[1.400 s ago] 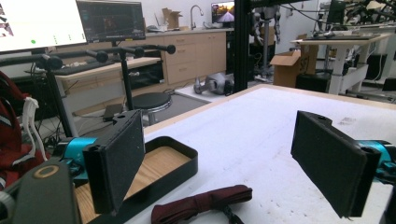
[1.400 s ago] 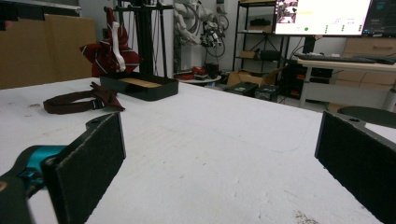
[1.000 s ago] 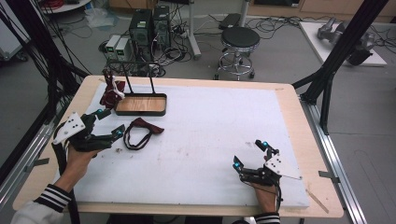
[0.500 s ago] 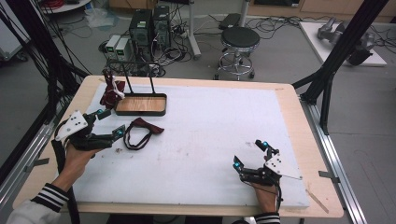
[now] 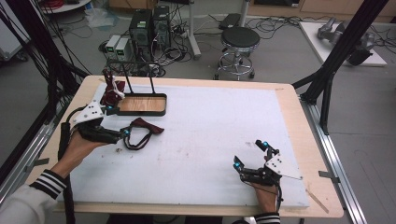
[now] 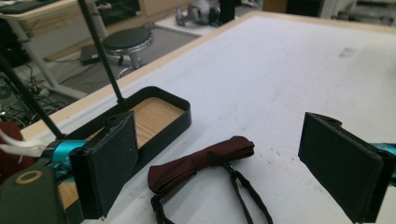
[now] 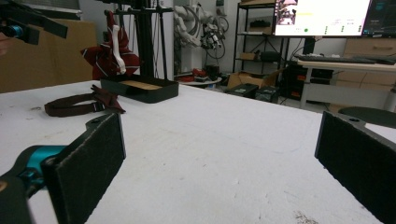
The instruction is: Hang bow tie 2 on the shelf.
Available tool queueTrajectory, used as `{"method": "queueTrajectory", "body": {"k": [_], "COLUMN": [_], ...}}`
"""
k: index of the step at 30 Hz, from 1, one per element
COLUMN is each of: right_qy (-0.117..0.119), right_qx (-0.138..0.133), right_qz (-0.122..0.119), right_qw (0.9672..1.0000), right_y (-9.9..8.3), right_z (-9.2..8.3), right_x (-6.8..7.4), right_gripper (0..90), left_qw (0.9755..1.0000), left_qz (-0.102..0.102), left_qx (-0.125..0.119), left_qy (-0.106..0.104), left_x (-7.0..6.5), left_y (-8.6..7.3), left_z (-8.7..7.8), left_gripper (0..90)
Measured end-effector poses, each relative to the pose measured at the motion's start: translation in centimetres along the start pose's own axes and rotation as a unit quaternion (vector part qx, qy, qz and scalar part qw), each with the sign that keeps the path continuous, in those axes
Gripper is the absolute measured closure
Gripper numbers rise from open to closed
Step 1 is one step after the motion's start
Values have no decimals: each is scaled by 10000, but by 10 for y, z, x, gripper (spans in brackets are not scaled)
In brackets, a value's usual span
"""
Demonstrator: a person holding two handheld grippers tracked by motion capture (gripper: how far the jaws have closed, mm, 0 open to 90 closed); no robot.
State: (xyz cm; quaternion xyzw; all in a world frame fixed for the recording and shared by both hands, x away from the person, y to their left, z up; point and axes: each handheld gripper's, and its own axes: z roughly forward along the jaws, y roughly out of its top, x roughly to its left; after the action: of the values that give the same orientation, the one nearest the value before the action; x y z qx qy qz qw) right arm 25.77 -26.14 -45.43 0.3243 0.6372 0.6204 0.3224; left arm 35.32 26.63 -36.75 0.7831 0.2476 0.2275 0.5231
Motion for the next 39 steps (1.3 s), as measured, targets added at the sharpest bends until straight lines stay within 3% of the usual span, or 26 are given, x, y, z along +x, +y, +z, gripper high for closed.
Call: {"method": "queueTrajectory", "body": {"k": [3,11,16,21,26,30,37,39], "right_qy": [5,-6,-8,-20,-15,-11,-9,-5], "right_qx": [-4,-33,-28,-64,-55,-59,-67,-59], "right_qz": [-3,-33,-15,-15,12,18,41,54], "right_qw": [10000,10000,10000,10000,10000,10000,10000,10000], "right_y": [0,0,0,0,0,0,0,0], "right_z": [0,-1,-1,-1,-1,-1,-1,-1], "right_x": [0,0,1,0,0,0,-1,-1], "right_gripper": [9,8,8,8,8,8,9,9], "left_qw": [9996,9972,9933,9911,9864,9848,9760,9752], "left_qz": [46,306,478,575,738,701,906,866], "left_qx": [173,591,939,1091,1343,1450,1766,1839], "left_qy": [-197,-338,-464,-493,-597,-650,-898,-882], "left_x": [3,11,18,25,32,37,42,44], "left_y": [2,6,8,8,5,2,-5,-7], "left_z": [7,24,36,43,50,56,69,72], "left_gripper": [125,126,128,132,136,136,179,185]}}
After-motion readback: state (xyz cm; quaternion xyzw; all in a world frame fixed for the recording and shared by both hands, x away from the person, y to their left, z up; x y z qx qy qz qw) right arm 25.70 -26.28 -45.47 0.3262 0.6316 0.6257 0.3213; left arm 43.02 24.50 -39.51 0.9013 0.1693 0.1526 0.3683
